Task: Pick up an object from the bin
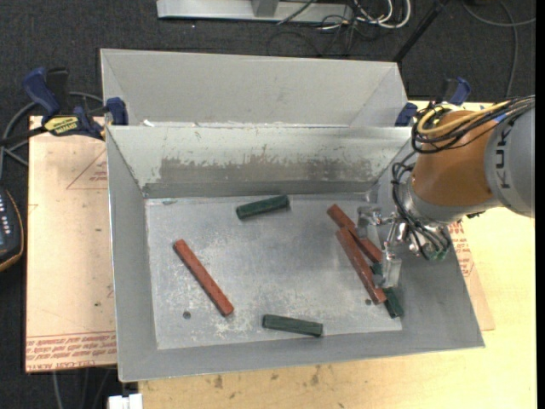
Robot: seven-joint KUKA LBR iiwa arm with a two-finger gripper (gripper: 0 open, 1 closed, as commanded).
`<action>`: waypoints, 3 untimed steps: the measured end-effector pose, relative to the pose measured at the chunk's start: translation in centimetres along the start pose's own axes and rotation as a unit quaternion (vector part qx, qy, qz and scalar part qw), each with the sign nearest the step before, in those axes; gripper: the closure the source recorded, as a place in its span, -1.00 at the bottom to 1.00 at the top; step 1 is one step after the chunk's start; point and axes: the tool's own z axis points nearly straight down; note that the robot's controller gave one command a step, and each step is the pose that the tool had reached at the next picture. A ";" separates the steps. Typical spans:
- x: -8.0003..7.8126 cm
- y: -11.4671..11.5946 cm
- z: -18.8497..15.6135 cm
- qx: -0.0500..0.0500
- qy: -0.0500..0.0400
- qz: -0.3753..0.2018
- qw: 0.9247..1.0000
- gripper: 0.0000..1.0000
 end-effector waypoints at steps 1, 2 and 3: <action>-0.1 -0.1 -0.3 0.001 -0.001 0.001 1.000 1.00; -0.1 -0.1 0.0 0.001 -0.002 0.001 1.000 -1.00; -0.7 -1.3 0.1 -0.002 0.000 0.333 0.943 -1.00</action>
Offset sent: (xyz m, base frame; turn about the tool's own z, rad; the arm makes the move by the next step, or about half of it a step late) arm 0.0000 0.0000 0.0000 0.0000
